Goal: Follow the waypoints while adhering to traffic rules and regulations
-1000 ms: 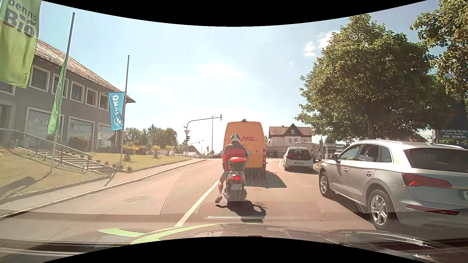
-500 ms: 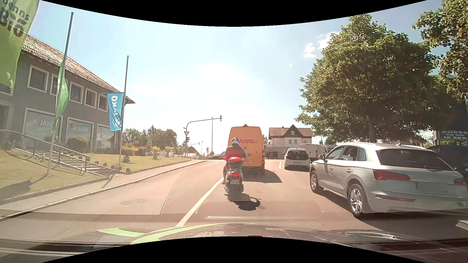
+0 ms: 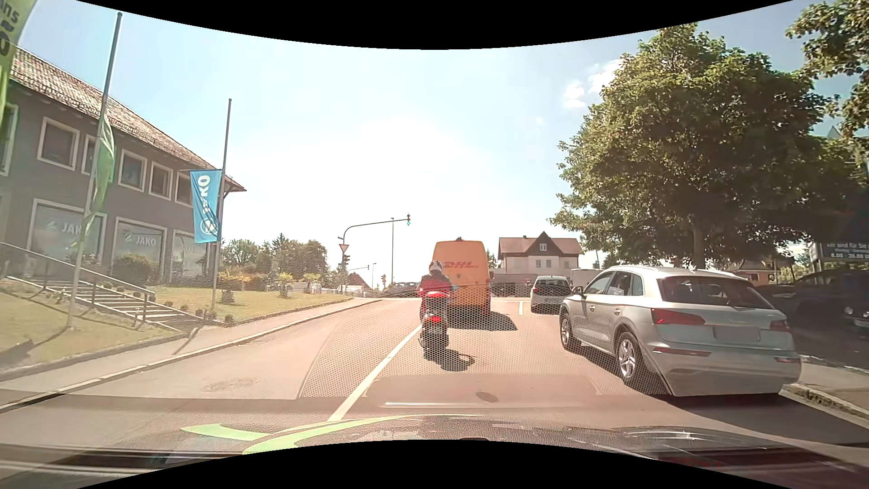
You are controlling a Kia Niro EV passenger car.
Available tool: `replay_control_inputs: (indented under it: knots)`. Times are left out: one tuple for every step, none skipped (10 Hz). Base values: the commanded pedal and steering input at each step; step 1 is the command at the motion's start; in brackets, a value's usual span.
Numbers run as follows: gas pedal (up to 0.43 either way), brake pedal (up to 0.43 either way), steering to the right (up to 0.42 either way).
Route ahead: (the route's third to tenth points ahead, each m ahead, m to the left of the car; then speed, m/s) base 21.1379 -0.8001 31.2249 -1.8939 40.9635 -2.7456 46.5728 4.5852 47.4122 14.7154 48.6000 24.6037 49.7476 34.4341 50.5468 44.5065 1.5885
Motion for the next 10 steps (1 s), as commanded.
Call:
replay_control_inputs:
  knots:
    - [0.449,0.000,0.020]
    - [0.449,0.000,0.022]
    - [0.449,0.000,0.025]
    - [0.449,0.000,0.027]
    - [0.449,0.000,0.030]
    - [0.449,0.000,0.034]
    - [0.449,0.000,0.037]
    - [0.449,0.000,0.038]
    - [0.449,0.000,0.038]
    - [0.449,0.000,0.038]
